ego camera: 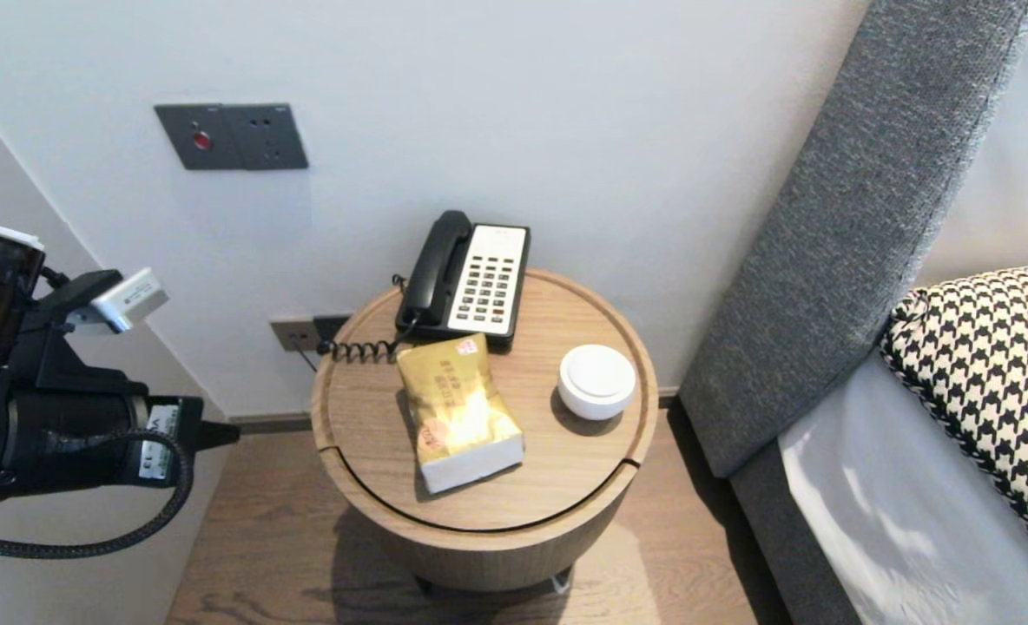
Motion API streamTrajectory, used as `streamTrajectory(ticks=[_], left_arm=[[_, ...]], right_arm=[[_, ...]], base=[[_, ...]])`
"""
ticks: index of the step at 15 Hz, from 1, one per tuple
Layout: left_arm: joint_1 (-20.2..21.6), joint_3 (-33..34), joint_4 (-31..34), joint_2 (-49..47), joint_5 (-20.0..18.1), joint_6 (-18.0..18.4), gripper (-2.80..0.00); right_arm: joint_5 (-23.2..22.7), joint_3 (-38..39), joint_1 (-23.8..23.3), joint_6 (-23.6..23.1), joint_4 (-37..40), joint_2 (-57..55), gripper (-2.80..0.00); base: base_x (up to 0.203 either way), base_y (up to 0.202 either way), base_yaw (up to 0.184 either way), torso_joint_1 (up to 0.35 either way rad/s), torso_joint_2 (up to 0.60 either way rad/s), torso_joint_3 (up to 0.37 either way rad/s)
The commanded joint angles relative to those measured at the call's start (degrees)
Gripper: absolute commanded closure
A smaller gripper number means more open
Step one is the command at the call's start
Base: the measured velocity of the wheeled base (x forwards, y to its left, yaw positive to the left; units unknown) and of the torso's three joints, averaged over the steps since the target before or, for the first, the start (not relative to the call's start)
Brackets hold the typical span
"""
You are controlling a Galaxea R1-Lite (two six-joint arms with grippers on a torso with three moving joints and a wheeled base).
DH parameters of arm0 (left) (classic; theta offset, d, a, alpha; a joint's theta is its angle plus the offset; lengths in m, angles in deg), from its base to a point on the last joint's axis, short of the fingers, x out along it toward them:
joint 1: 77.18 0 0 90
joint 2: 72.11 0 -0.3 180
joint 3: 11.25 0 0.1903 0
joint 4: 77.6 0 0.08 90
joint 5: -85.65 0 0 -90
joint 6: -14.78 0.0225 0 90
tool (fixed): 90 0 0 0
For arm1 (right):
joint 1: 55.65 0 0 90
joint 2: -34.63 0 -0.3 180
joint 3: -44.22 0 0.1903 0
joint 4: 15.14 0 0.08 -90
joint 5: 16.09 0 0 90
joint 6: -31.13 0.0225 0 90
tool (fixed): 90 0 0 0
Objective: Open the nightstand drawer
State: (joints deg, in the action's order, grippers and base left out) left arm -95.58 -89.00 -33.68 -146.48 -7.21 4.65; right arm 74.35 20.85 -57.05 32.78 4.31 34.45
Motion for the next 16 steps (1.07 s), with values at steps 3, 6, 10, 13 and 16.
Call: streamTrajectory(ticks=[3,6,10,13,16], left_arm=[[-2.31,-3.24,3.75,-2.44,-1.3,0.31,0.0],[-4.85,-6.92,5.22,-6.44,-2.04,-0.35,0.0],[-7.52,-8.49,4.86,-12.04,-2.3,-4.96,0.0],[-7.62,-8.26,3.92,-14.11,-4.38,-5.25,0.0],[-7.62,-5.85,-1.32,-15.52,-4.48,-5.3,0.0]], right_arm=[[0.0,1.49,0.0,0.02,-0.04,-0.08,0.0],[0.0,1.49,0.0,0.02,-0.04,-0.08,0.0],[0.0,1.49,0.0,0.02,-0.04,-0.08,0.0],[0.0,1.49,0.0,0.02,-0.04,-0.08,0.0],[0.0,1.49,0.0,0.02,-0.04,-0.08,0.0]], base=[[0.0,0.0,0.0,0.0,0.0,0.0],[0.0,0.0,0.0,0.0,0.0,0.0],[0.0,0.0,0.0,0.0,0.0,0.0],[0.0,0.0,0.0,0.0,0.0,0.0],[0.0,0.0,0.0,0.0,0.0,0.0]])
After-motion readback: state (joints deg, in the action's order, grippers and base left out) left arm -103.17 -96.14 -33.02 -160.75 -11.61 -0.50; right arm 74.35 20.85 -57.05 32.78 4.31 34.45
